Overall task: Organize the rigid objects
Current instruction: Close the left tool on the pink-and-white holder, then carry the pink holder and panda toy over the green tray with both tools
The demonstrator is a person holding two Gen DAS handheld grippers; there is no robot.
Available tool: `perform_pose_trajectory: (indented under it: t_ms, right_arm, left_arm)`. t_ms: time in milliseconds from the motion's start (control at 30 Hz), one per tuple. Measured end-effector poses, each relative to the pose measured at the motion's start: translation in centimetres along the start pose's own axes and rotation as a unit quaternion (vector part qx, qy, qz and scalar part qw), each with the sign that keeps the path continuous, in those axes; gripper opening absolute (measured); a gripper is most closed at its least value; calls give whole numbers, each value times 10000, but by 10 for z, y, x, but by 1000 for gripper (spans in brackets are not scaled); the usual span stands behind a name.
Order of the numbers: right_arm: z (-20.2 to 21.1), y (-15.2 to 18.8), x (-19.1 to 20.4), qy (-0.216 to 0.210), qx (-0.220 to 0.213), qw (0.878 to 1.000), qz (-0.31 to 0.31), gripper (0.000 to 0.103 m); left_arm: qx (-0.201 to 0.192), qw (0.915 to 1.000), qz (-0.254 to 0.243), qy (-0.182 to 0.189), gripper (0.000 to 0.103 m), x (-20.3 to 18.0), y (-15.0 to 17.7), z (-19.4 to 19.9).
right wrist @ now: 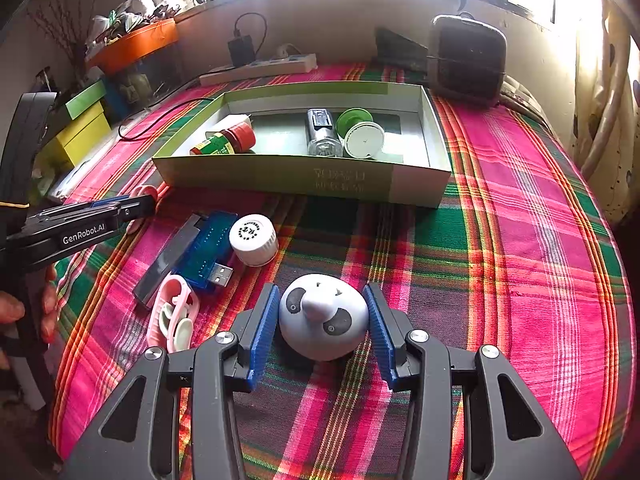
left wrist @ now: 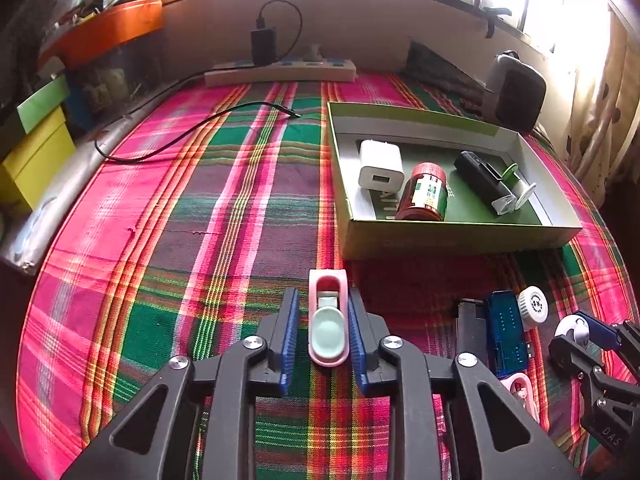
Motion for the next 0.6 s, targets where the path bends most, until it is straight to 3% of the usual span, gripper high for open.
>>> perform_pose_trajectory:
  t_ms: [600]
  right_arm:
    - [0, 0, 1, 0, -1, 10000, 1, 45]
  left_arm:
    - [-26, 10000, -7, -1, 17, 1, 0, 1]
Point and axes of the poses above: each gripper's, at about its wrist camera, not at the fingertips, and z roughly against the way its jaws point, x to its left, y to its underside, the point moved 8 cm from there along -z, roughly the way its jaws point, and after that the axes turned 14 degrees about y, right-handed, at the moved point
